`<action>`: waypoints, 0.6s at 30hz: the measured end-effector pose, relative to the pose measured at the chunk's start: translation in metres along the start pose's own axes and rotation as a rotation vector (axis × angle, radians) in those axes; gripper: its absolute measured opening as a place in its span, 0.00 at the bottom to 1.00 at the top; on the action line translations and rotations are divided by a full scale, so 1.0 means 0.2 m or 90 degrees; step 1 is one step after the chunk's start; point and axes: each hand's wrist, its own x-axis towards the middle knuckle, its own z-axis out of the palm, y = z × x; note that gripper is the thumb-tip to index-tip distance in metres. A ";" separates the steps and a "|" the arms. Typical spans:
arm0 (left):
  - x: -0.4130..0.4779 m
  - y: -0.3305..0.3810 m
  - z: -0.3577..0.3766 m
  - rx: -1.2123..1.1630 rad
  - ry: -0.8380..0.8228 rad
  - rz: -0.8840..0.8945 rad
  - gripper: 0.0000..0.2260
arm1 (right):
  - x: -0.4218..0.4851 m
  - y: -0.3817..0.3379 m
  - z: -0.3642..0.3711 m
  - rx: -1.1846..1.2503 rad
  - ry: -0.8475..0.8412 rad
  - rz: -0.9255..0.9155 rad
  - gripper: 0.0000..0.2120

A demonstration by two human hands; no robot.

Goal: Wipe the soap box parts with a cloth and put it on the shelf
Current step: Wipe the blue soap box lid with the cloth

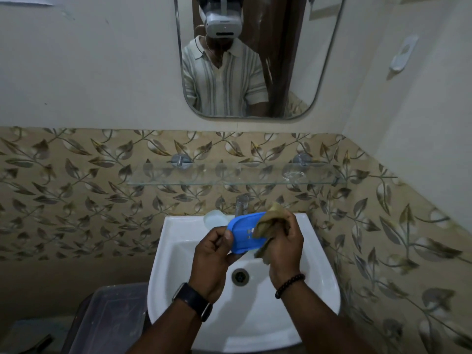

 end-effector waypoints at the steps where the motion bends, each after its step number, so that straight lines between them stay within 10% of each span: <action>1: 0.00 -0.01 0.01 -0.026 0.018 0.005 0.08 | -0.01 -0.01 0.03 0.051 0.052 0.056 0.10; 10: -0.02 -0.11 0.06 -0.003 0.050 0.064 0.12 | -0.14 -0.08 0.14 0.336 -0.009 0.358 0.11; 18: 0.10 0.02 -0.13 0.117 -0.042 -0.015 0.22 | 0.06 -0.07 -0.10 -0.129 -0.273 0.020 0.15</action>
